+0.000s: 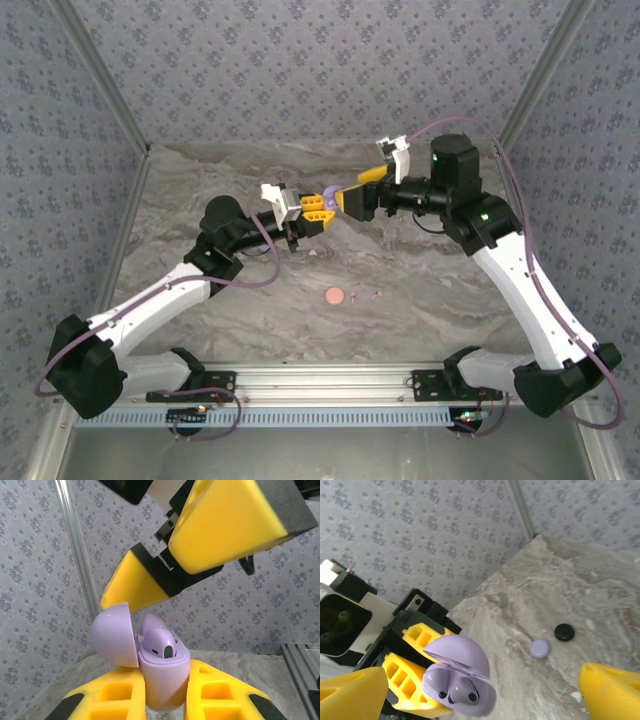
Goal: Insert the wireless bluetooth earbuds into the charging case
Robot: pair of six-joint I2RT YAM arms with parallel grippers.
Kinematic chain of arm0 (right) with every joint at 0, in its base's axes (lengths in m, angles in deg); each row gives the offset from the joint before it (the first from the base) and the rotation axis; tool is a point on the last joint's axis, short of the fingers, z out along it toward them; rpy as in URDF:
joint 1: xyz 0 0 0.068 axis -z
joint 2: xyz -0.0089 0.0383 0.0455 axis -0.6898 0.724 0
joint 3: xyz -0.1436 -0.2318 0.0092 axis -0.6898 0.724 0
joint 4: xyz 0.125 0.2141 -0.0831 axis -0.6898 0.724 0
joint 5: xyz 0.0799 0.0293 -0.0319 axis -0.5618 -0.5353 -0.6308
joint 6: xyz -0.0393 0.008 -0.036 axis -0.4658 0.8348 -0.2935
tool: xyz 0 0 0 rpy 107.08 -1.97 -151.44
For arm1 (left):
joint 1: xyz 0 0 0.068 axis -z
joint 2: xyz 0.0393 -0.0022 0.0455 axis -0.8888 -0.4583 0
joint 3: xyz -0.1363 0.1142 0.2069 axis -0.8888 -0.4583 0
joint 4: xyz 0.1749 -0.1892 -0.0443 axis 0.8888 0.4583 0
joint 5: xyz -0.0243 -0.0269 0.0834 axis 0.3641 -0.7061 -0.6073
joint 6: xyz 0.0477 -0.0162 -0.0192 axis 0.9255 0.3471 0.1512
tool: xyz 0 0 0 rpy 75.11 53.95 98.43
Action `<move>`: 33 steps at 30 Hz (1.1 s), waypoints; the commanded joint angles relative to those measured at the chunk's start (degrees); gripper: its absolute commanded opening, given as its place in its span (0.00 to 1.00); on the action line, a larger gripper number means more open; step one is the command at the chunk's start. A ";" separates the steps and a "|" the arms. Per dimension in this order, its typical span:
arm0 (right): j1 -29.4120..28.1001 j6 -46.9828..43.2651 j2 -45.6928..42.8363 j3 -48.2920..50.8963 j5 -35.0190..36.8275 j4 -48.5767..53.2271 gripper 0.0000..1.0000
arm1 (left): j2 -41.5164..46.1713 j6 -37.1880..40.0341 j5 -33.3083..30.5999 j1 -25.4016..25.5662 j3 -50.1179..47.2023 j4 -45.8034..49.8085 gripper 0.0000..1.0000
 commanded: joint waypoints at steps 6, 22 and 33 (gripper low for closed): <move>-3.09 2.36 2.65 -1.64 -9.75 -5.35 1.00 | -1.44 -1.69 1.63 0.28 1.97 -2.17 0.00; -3.73 -0.04 -3.76 2.82 -7.13 -3.22 1.00 | -1.80 -2.18 -1.18 0.24 0.64 -2.07 0.00; -1.90 -3.21 -6.48 2.63 24.96 5.85 1.00 | 0.81 -4.47 -5.19 -0.77 -1.39 6.05 0.00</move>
